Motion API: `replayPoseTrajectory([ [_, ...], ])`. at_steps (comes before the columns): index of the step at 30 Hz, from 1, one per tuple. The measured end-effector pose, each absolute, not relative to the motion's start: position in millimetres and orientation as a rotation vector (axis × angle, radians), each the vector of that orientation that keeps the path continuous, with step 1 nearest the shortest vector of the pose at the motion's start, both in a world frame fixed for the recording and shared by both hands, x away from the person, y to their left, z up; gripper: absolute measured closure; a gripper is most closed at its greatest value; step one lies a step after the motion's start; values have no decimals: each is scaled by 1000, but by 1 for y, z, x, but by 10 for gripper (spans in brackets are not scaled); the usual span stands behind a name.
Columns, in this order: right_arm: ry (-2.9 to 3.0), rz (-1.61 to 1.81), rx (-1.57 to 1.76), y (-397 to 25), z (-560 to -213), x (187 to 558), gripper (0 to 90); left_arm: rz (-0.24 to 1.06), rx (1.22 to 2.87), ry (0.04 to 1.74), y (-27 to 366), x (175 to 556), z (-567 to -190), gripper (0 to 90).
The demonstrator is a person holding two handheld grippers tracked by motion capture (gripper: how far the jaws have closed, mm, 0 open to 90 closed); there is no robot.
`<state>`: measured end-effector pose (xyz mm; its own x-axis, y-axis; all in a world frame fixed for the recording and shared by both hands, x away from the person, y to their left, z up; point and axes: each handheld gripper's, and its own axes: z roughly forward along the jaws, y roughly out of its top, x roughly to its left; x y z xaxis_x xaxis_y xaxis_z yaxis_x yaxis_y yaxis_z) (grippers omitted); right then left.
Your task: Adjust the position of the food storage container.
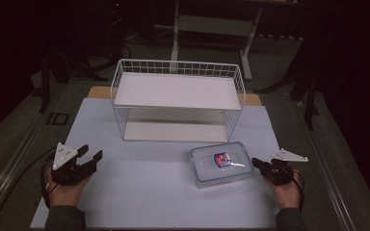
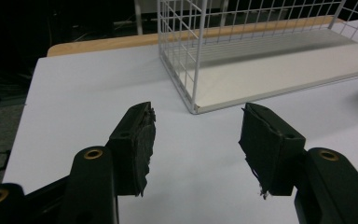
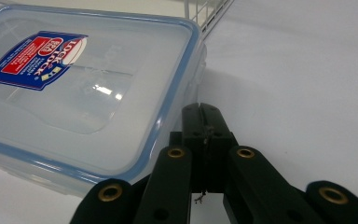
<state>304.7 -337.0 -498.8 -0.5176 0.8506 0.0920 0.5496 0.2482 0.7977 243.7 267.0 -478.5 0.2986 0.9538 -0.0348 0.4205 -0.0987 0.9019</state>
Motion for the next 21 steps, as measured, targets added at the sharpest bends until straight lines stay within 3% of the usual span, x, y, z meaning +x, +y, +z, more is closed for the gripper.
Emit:
replayPoseTrajectory([
  [21,2338,1174,1136,-294,-498,292,900,742,1714,1210,260,242,-477,433],
])
